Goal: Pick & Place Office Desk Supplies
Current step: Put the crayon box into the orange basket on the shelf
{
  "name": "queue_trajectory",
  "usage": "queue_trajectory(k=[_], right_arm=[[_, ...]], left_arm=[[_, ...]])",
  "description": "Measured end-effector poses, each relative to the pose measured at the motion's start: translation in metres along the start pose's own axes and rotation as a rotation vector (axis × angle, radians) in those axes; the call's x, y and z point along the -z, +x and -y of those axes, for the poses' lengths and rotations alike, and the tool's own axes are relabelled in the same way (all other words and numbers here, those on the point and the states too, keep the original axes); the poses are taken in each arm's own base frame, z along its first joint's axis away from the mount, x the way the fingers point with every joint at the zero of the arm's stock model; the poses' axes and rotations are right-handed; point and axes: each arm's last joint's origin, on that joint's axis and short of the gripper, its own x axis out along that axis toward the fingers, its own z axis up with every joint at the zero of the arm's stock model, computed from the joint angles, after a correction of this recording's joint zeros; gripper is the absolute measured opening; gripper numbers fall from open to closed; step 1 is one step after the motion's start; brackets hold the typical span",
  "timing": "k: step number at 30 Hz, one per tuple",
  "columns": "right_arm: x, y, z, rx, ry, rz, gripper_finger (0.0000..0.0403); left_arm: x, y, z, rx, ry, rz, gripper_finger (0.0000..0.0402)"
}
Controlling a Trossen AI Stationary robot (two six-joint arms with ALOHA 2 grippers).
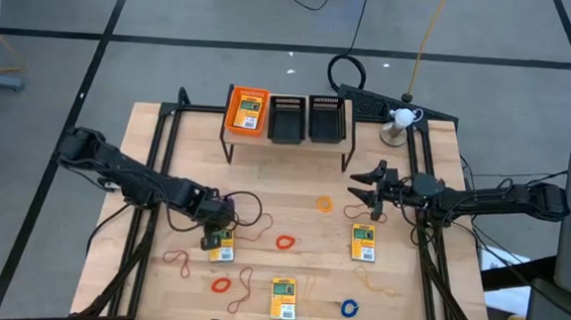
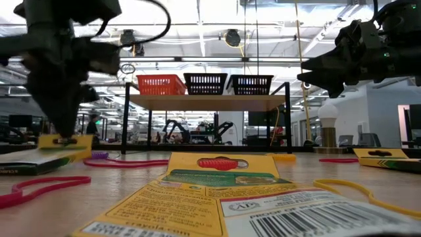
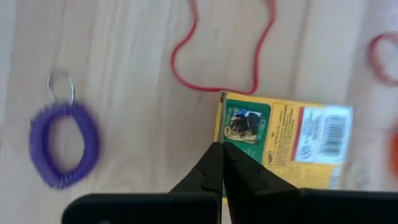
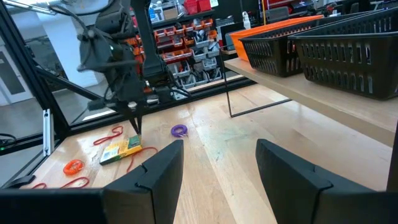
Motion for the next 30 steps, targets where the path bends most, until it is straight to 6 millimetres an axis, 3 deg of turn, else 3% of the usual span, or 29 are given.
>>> queue_trajectory(k=[6, 17, 30], right_arm=[[0.000, 0.000, 0.000, 0.000, 0.000, 0.000, 0.0192], [0.000, 0.000, 0.000, 0.000, 0.000, 0.000, 0.0192], [0.000, 0.000, 0.000, -0.003, 0.044, -0.001, 0.0192]], left_arm=[[-0.022, -0.028, 0.013, 0.013, 0.056, 0.032, 0.0000], [-0.058, -0.107, 0.038, -0.140, 0.124, 0.176, 0.0000], [-0.088, -0.183, 0.019, -0.469, 0.129, 0.381, 0.0000]])
